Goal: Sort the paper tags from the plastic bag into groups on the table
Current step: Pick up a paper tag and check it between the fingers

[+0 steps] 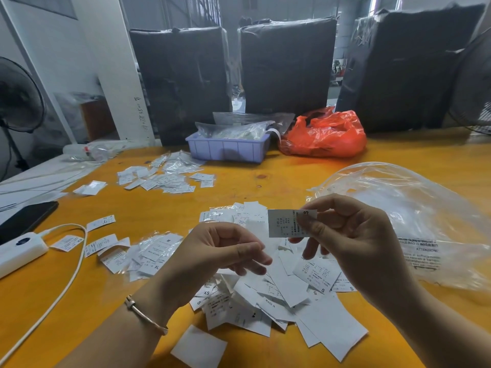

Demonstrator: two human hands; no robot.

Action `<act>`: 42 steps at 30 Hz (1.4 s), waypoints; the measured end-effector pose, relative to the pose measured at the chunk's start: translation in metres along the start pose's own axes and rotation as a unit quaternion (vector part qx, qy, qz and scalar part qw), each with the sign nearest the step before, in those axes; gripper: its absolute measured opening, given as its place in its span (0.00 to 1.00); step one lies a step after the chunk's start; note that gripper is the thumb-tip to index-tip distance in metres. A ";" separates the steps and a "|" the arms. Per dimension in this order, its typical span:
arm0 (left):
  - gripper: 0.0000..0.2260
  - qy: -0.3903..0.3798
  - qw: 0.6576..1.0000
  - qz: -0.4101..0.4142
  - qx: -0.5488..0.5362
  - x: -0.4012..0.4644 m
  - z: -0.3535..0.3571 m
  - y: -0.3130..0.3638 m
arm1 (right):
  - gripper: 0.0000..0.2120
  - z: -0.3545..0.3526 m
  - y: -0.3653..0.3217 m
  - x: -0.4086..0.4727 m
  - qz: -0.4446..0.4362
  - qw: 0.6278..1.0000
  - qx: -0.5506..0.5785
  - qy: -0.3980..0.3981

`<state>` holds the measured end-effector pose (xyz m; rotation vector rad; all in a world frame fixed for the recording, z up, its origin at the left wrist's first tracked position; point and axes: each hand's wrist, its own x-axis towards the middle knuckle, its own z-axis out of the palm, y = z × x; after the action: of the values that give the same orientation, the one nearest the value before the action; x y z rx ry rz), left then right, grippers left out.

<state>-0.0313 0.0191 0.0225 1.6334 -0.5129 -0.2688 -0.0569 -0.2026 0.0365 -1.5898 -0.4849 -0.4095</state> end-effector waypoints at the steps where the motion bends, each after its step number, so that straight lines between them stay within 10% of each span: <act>1: 0.07 0.001 1.000 -0.001 0.001 0.000 0.000 0.000 | 0.08 0.000 0.001 0.000 -0.003 1.000 -0.009 -0.002; 16: 0.04 0.002 1.000 -0.011 0.012 -0.001 0.001 0.000 | 0.07 -0.002 0.013 0.001 0.082 0.991 -0.014 -0.107; 42: 0.06 0.046 0.999 -0.010 0.026 0.001 0.005 0.000 | 0.12 0.005 0.016 -0.003 0.112 0.991 0.020 -0.069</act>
<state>-0.0330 0.0146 0.0217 1.6934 -0.4361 -0.1960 -0.0505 -0.1981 0.0212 -1.6194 -0.4113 -0.1195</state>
